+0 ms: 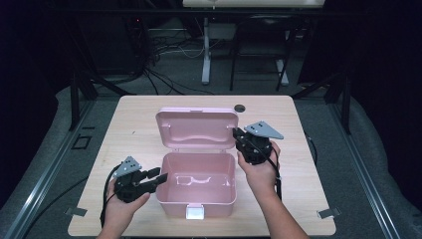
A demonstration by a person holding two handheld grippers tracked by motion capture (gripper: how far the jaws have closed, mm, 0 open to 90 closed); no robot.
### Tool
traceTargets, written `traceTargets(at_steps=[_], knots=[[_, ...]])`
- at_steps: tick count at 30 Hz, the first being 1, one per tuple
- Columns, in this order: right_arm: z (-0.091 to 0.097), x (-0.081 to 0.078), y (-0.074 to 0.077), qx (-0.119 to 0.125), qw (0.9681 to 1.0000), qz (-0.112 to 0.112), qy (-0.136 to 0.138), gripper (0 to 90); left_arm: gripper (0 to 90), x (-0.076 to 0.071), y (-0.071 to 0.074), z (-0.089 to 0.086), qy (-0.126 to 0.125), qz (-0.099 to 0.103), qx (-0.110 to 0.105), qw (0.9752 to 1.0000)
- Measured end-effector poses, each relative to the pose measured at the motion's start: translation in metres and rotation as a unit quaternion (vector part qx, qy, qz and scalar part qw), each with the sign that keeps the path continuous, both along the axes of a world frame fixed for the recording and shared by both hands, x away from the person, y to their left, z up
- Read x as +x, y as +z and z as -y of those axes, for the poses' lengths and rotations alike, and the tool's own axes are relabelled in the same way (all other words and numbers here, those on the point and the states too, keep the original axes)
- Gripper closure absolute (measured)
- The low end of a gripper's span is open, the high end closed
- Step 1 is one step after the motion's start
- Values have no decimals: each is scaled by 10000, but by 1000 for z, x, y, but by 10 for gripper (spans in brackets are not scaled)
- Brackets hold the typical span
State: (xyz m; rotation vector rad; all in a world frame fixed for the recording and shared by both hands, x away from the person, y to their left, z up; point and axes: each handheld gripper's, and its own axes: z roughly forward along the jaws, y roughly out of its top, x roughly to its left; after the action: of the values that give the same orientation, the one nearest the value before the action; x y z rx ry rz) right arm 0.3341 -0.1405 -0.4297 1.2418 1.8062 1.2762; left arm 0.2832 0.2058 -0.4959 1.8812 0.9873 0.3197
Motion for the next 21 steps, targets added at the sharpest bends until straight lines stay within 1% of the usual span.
traceTargets(at_steps=[2, 5, 7, 8, 10, 11, 12, 17, 21], knots=[[0, 2, 0, 24, 10000, -21, -9, 857, 610, 0, 0, 0, -1, 0, 2, 10000], [0, 5, 0, -6, 10000, -44, -11, 857, 607, 0, 0, 0, 11, -24, -19, 10000], [0, 7, 1, -16, 10000, -66, -5, 857, 606, 0, 0, 0, -11, -7, 8, 10000], [0, 8, 1, -18, 10000, -97, 3, 857, 606, 0, 0, 0, 15, -24, -19, 10000], [1, 11, 2, 11, 9999, -152, 12, 857, 605, 0, 0, 0, -1, -12, 5, 10000], [1, 13, 3, 15, 9997, -224, 29, 858, 603, 1, -1, 0, -3, -15, 4, 10000], [1, 13, 3, 15, 9997, -224, 29, 858, 603, 1, -1, 0, 5, -29, -13, 10000], [3, 20, 6, 50, 9989, -469, 72, 857, 602, 0, -1, 0, 11, -27, -15, 10000], [3, 27, 7, 28, 9983, -585, 61, 857, 602, 1, -1, 0, 14, -31, -14, 10000]])
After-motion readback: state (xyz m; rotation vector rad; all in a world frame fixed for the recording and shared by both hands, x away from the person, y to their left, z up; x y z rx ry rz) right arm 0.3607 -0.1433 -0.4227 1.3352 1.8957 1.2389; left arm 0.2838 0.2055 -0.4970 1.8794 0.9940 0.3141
